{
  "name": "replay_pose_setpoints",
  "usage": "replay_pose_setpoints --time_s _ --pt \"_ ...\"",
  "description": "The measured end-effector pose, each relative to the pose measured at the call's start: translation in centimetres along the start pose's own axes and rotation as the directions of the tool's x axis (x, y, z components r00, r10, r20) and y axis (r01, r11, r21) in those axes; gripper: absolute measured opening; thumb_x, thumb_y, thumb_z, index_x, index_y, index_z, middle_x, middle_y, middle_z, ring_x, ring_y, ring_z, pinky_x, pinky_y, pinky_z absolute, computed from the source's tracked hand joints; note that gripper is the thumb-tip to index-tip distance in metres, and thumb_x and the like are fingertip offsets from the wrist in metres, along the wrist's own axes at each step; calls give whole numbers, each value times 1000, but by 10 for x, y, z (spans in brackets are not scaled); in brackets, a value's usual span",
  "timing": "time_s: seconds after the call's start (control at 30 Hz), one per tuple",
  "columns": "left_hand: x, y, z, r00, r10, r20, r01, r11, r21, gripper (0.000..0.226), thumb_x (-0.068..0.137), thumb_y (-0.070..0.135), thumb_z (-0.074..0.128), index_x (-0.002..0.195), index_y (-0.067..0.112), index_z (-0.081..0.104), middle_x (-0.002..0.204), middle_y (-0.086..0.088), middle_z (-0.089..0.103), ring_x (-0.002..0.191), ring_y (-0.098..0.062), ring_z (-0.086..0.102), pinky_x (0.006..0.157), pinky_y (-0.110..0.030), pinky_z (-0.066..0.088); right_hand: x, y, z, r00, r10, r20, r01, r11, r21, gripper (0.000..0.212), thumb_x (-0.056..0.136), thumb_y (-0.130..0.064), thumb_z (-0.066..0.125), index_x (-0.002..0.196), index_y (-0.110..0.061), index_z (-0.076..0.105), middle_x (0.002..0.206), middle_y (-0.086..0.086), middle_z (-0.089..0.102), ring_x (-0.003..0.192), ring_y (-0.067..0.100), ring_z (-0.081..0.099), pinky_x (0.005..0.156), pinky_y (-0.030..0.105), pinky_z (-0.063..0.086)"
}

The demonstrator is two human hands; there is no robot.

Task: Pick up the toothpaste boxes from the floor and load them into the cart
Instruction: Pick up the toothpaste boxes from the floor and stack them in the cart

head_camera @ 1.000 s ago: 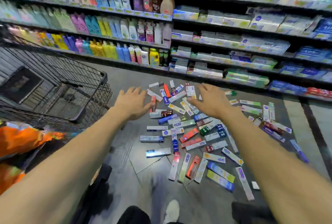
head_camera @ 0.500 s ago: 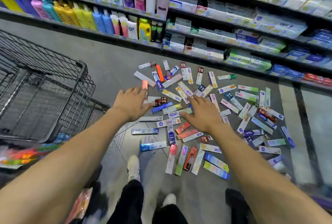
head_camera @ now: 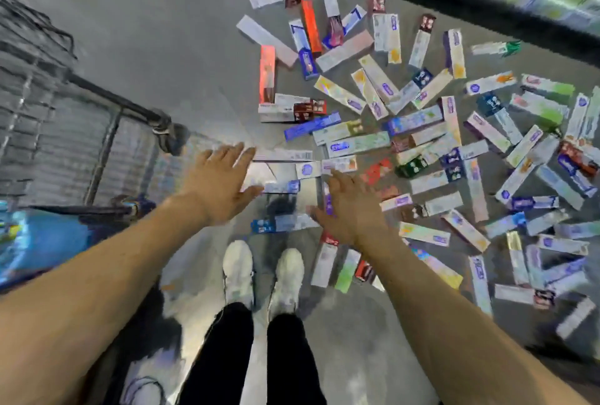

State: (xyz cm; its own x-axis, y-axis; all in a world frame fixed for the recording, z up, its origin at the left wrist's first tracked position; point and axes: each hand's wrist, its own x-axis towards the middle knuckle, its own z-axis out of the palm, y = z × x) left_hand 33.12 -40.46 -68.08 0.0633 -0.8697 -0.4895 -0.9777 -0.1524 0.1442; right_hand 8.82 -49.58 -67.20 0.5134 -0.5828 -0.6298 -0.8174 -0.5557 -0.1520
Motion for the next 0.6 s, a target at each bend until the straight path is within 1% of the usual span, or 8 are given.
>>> replay_pose_setpoints --time_s 0.03,0.1,0.17,0.23,0.3,0.47,0.53,0.6 --pt "13 -2 29 1000 6 1 -6 1000 -22 87 91 67 20 155 10 33 159 -18 36 142 -37 39 113 -52 31 20 5 27 999 -37 22 38 999 -29 78 96 -66 42 157 -21 24 165 7 22 149 31 24 121 45 19" --pt "37 -6 90 1000 -11 6 11 999 -53 86 90 66 23 155 10 34 157 -18 38 142 -38 39 113 -53 30 59 12 79 994 -97 51 99 994 -55 78 96 -65 43 157 -20 24 165 7 22 149 31 24 121 46 17" --pt "60 -9 148 998 -34 59 37 998 -50 80 95 62 33 158 14 25 163 -13 30 147 -35 31 118 -49 27 92 18 128 993 -103 60 106 994 -36 79 95 -64 46 156 -20 25 165 6 23 149 31 23 121 45 16" --pt "81 -16 202 993 -19 116 23 999 -33 78 99 56 41 160 16 15 167 -10 20 151 -32 22 121 -47 23 122 23 178 993 -101 63 101 995 -7 78 94 -63 49 155 -19 27 164 5 26 147 31 25 120 44 17" --pt "101 -29 249 990 -16 137 17 1000 -9 79 99 57 42 160 17 12 168 -10 14 153 -31 18 122 -46 20 148 26 227 993 -101 61 100 995 7 78 92 -62 54 153 -19 32 161 6 31 145 31 30 119 44 20" --pt "142 -56 333 998 -34 50 35 999 -12 82 97 55 47 160 17 11 167 -12 16 153 -35 15 122 -51 17 192 27 324 991 -125 55 123 991 43 84 81 -62 66 149 -22 37 150 4 44 133 31 44 111 45 31" --pt "156 -56 353 1000 -7 1 7 1000 -30 84 96 54 50 160 16 12 166 -15 19 152 -37 16 122 -53 16 201 28 351 987 -148 62 147 989 10 89 76 -64 68 149 -24 37 148 4 47 131 32 46 112 48 30" --pt "169 -55 367 999 29 -25 -29 999 -32 85 95 54 53 160 14 16 165 -16 21 151 -37 19 121 -54 17 209 27 367 984 -157 78 162 985 -66 88 75 -63 67 149 -27 37 145 4 48 130 32 46 116 49 27"
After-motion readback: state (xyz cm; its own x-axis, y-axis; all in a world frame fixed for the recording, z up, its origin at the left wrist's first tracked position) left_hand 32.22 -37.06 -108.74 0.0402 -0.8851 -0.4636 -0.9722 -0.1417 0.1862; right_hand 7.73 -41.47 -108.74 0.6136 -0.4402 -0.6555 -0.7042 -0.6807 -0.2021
